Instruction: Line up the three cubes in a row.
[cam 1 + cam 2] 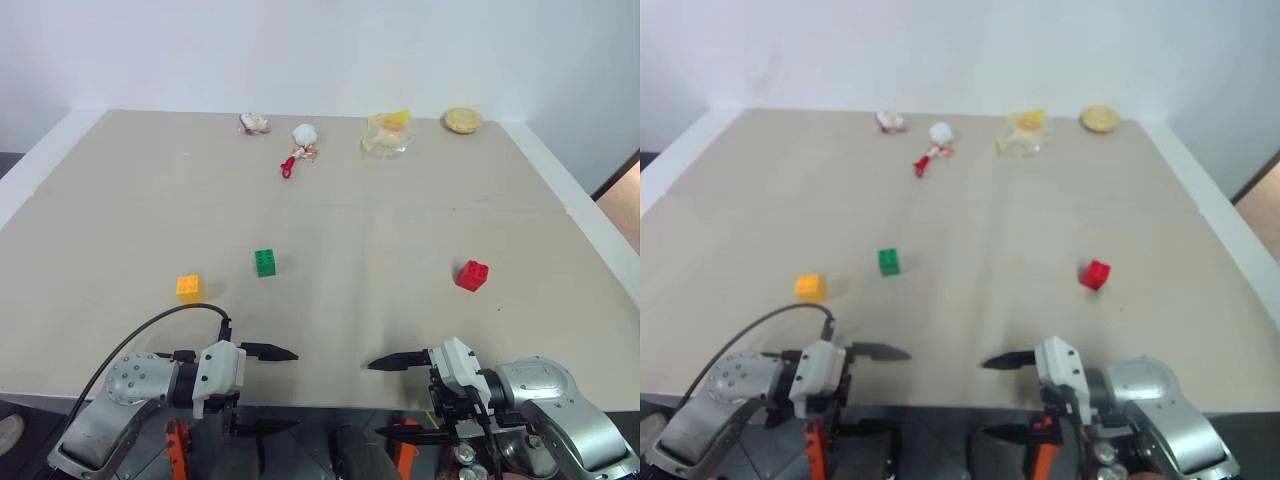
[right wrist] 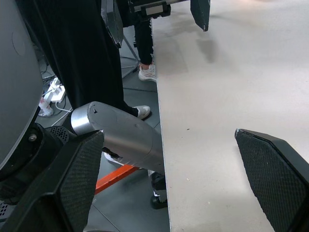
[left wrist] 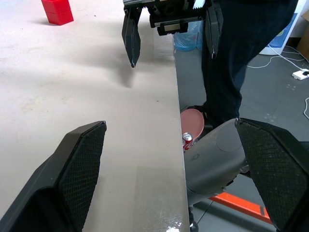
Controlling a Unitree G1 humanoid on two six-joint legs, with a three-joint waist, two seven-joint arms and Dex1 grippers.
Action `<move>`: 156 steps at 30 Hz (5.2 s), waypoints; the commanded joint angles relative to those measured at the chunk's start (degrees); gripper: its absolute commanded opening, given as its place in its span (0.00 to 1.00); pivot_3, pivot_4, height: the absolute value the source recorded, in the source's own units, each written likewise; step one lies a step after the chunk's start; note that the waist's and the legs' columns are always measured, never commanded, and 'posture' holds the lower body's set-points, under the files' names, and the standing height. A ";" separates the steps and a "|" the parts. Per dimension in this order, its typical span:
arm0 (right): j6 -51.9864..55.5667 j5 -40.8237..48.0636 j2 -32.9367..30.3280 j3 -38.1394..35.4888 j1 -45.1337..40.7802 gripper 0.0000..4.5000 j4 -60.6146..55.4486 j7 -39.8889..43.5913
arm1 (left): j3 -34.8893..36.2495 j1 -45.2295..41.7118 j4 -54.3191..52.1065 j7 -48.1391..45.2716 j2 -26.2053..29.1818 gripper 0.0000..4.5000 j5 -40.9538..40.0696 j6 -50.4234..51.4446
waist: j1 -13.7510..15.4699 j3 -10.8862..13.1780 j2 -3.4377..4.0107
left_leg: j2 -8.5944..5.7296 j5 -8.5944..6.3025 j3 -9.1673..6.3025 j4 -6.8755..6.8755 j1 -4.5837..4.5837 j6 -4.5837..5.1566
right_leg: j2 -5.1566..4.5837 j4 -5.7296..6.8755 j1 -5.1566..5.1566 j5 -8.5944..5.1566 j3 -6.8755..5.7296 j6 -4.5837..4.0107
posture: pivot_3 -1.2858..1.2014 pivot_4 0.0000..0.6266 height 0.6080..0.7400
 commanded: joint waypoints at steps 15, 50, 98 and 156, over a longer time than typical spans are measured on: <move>-3.45 -0.36 0.80 -0.07 -1.95 1.00 4.46 1.86 | -0.18 -2.08 0.78 -2.16 -0.17 0.98 0.41 -3.54 | -0.01 0.00 0.00 | 0.00 0.00 0.01 0.00 0.00 0.00 | 0.00 0.00 0.01 0.00 0.00 0.00 | 0.52 0.24 1.00; -4.95 -15.65 -10.24 -2.73 -49.36 1.00 63.85 7.27 | -3.67 -31.01 16.27 18.13 -32.25 0.98 0.15 5.65 | -0.14 -0.04 0.29 | -0.17 0.06 0.02 0.28 -0.11 0.14 | 0.11 0.02 0.12 0.25 0.27 0.35 | 0.52 0.24 1.00; 19.77 -16.23 -2.96 10.10 -39.97 0.28 17.23 6.35 | 3.79 -24.91 15.76 -5.96 -6.88 1.00 -6.10 6.14 | -1.23 0.02 0.37 | -0.16 0.06 -0.14 0.27 -0.03 0.11 | 0.09 0.72 -0.05 -0.20 0.07 0.10 | 0.52 0.24 1.00; 26.05 -2.94 -1.22 0.99 -40.04 0.99 3.37 -4.28 | 2.43 -56.69 68.34 -12.60 -3.30 1.00 13.29 -4.22 | -0.85 0.08 0.15 | -0.10 0.06 -0.29 -0.13 -0.73 0.11 | 0.26 0.82 -0.87 -0.23 -0.04 0.19 | 0.52 0.24 1.00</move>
